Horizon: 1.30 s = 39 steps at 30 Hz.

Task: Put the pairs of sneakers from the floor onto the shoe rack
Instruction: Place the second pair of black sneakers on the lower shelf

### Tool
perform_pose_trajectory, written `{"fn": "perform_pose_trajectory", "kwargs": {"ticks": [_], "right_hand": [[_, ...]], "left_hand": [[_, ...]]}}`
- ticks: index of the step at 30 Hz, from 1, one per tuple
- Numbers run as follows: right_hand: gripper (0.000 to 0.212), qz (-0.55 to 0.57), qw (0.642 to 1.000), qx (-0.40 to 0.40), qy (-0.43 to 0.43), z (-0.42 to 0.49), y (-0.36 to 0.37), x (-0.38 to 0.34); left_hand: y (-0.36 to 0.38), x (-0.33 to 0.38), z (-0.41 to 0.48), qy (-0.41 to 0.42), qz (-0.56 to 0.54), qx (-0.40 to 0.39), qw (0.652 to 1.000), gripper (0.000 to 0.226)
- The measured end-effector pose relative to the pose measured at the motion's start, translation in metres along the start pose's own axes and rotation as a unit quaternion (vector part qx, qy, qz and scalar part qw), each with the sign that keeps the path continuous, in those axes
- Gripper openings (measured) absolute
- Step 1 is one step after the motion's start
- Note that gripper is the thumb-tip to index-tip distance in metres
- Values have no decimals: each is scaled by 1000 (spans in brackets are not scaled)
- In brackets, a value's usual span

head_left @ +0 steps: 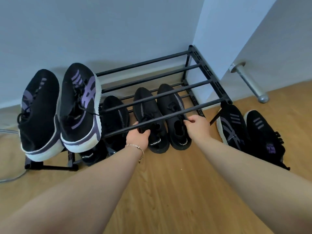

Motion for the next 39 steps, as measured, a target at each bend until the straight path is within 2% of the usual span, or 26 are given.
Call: {"fn": "perform_pose_trajectory", "kwargs": {"ticks": [4, 9, 13, 17, 24, 27, 30, 32, 35, 39], "right_hand": [[21, 8, 1000, -13, 0, 22, 8, -4], [17, 20, 998, -44, 30, 42, 25, -6], [33, -6, 997, -60, 40, 54, 32, -5], [19, -9, 996, -79, 38, 59, 40, -3], [22, 1, 996, -82, 24, 59, 40, -3], [26, 4, 997, -78, -8, 51, 33, -7], [35, -35, 996, -49, -72, 39, 18, -19], [39, -92, 990, -10, -109, 7, -8, -28], [45, -199, 960, -24, -195, -9, -9, -32], [63, -293, 928, -9, -228, -53, -36, -34]], "left_hand": [[2, 15, 9, 11, -11, 17, 1000, 57], [5, 23, 26, 22, -43, -3, 999, 42], [6, 23, 30, 30, -41, 14, 999, 47], [4, 21, 29, 31, -60, 30, 997, 47], [7, 22, 22, 52, -17, 23, 998, 44], [12, 32, 12, 94, 12, 12, 995, 47], [13, 36, 5, 96, 69, 25, 993, 70], [7, 50, -18, 129, 146, 2, 981, 79], [11, 49, -25, 141, 217, 2, 966, 81], [5, 48, -54, 134, 282, -41, 949, 84]]}}
Point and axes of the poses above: each hand's wrist, its own z-axis towards the middle knuckle, its own y-axis out of the palm, x = y × z, the point moved 9 cm from there along z, towards the middle knuckle, and after that the axes turned 14 degrees about -z, right-handed, at the moved point
